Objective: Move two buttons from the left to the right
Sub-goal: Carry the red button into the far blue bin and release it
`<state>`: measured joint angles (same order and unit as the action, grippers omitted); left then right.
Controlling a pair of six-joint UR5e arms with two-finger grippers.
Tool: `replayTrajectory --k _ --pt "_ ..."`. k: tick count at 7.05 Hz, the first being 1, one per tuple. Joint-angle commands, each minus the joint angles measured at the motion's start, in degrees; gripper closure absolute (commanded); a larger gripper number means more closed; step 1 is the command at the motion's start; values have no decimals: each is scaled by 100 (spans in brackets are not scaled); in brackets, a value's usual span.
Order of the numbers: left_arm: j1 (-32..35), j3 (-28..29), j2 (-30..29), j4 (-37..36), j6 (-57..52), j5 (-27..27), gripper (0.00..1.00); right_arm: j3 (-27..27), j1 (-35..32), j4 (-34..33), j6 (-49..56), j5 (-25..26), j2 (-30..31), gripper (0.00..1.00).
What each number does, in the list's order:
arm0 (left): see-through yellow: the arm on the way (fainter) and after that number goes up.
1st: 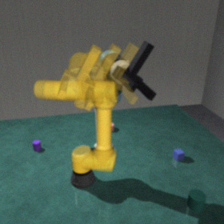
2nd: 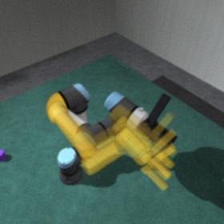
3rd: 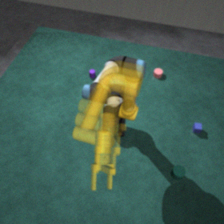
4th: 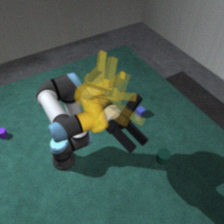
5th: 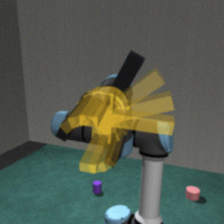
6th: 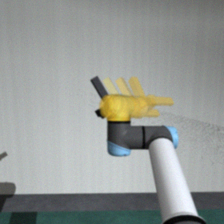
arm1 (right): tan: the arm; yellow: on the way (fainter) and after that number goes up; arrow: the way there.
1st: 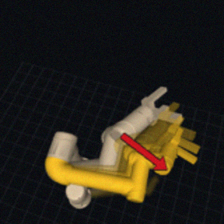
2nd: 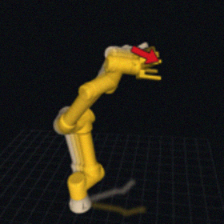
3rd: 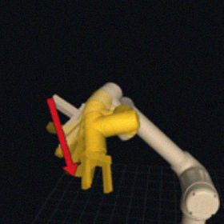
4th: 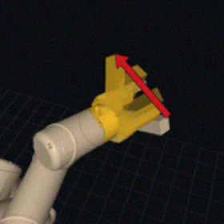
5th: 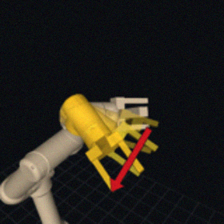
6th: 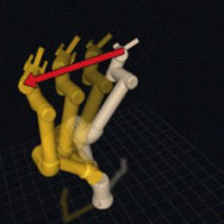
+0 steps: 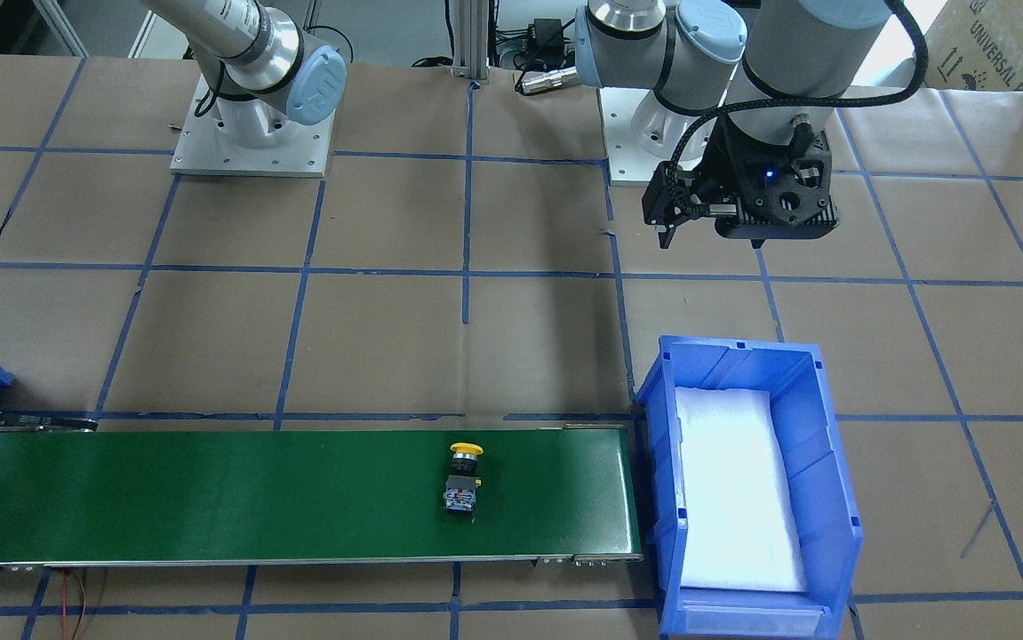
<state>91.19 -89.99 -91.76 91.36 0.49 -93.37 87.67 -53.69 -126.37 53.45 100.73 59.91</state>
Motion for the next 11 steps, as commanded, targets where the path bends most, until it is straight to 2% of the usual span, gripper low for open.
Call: replayTrajectory --k 1,3,4,5,6,8,10,11 --pt "-14 -27 1 -48 -14 47 0 -5 -10 -28 -1 -88 12 0" --pt "74 -27 114 135 3 91 0 -22 -62 77 7 -167 317 0" --pt "118 -27 -51 -151 99 144 0 -31 -63 617 25 -620 711 0" --pt "249 -36 183 -15 57 109 0 -22 -80 805 -10 -685 1124 0" --pt "250 16 655 526 39 196 0 -22 -228 1112 -54 -660 1450 0" --pt "163 -45 739 523 -5 197 0 -22 -596 2200 -1313 -659 2032 0" --pt "109 -106 713 426 -137 512 0 -13 -1194 2388 -2037 -511 2471 0" --pt "101 -167 599 226 -120 522 0 -13 -1483 2607 -2667 -458 2491 0"
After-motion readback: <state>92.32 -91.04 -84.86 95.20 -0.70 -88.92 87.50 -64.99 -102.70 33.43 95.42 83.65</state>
